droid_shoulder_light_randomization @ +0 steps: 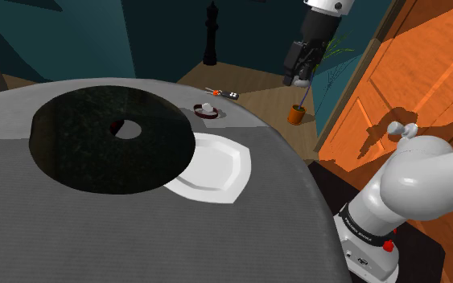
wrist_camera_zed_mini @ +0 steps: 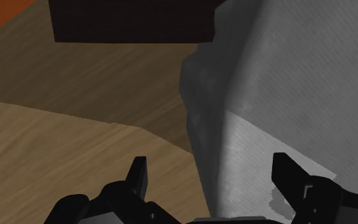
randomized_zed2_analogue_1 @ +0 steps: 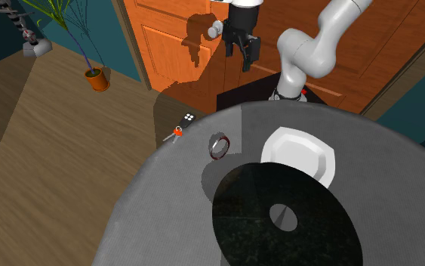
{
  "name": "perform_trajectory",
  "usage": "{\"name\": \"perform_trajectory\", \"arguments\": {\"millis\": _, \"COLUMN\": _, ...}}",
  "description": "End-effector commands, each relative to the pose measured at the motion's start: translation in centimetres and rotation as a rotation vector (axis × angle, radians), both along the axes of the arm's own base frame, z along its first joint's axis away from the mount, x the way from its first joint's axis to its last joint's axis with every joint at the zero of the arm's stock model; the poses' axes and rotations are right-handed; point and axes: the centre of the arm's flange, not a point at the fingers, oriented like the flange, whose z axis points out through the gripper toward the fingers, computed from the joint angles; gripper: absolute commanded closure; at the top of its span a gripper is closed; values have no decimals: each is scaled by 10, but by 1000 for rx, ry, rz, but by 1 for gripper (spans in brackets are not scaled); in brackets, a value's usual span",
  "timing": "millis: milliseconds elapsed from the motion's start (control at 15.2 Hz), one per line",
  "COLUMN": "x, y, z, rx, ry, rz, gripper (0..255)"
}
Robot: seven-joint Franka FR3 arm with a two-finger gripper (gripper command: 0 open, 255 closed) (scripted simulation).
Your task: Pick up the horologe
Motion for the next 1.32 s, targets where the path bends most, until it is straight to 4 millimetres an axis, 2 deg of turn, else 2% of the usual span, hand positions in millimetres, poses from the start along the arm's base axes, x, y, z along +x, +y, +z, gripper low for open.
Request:
{"name": "perform_trajectory", "arguments": {"millis": 0, "x": 0, "y": 0, "z": 0, "rx": 0, "ry": 0, "rz": 0, "gripper": 0}}
{"name": "perform_trajectory", "arguments": {"millis": 462, "x": 75, "y": 60, "z": -23, "rx": 5, "ry": 56, "rz": 133, "gripper": 0}}
{"name": "perform_trajectory", "arguments": {"millis": 924, "x": 141, "y": 130, "z": -49, "rx": 11, "ry": 113, "rz": 266, "gripper": 0}}
{"name": "perform_trajectory", "arguments": {"millis": 1056, "x": 157, "y": 151, "z": -57, "rx": 13, "ry": 129, "rz": 304, "gripper": 0}}
{"name": "perform_trajectory", "arguments": {"millis": 1254, "x": 161, "y": 155, "z": -69, "rx": 13, "ry": 132, "rz": 312, "gripper": 0}}
